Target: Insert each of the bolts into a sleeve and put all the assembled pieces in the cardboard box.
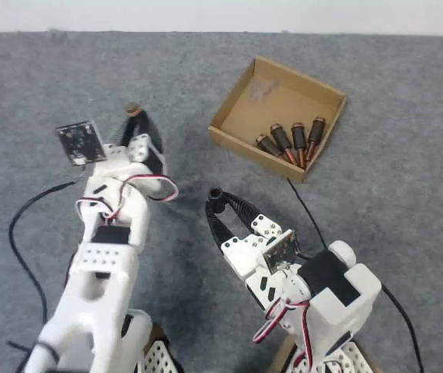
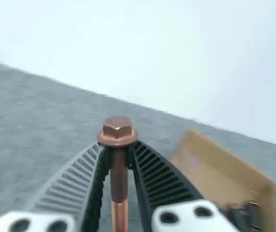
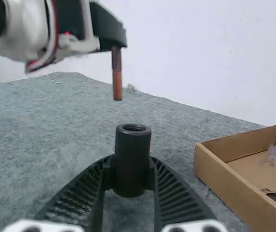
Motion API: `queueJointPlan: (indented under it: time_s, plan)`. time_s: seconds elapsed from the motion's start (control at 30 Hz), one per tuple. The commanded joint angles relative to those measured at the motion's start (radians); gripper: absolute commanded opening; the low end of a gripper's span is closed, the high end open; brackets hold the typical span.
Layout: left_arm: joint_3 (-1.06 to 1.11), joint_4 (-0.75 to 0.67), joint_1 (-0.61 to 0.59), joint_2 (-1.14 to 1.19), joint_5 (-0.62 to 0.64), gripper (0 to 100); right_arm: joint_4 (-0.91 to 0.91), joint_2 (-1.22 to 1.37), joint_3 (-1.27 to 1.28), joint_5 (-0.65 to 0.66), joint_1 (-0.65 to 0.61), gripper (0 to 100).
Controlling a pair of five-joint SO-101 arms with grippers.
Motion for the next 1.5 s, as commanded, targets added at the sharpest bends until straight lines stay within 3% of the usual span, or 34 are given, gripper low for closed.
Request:
queueJointPlan:
  time_s: [0.0,0.17,0.3,0.6,1.1,1.3,1.47]
  plan:
    - [-0.088,0.190,0.064,-0.232,-0.011,1,0.002,-0.004,0.023,0.015,-0.007,0.7]
    - [-0.082,0.440,0.175,-0.454,-0.011,1,0.002,-0.004,0.023,0.015,-0.010,0.7]
    - [-0.071,0.528,0.245,-0.572,-0.011,1,0.002,-0.004,0.023,0.015,-0.012,0.7]
    - [0.062,0.368,0.272,-0.612,-0.011,1,0.002,-0.004,0.023,0.015,-0.051,0.7]
    - [0.134,0.370,0.365,-0.614,-0.015,1,0.001,-0.004,0.023,0.017,-0.050,0.7]
    - [0.136,0.373,0.365,-0.620,-0.127,1,0.002,-0.004,0.023,0.018,-0.050,0.7]
    - [0.134,0.373,0.365,-0.620,-0.132,1,0.002,-0.004,0.023,0.018,-0.048,0.7]
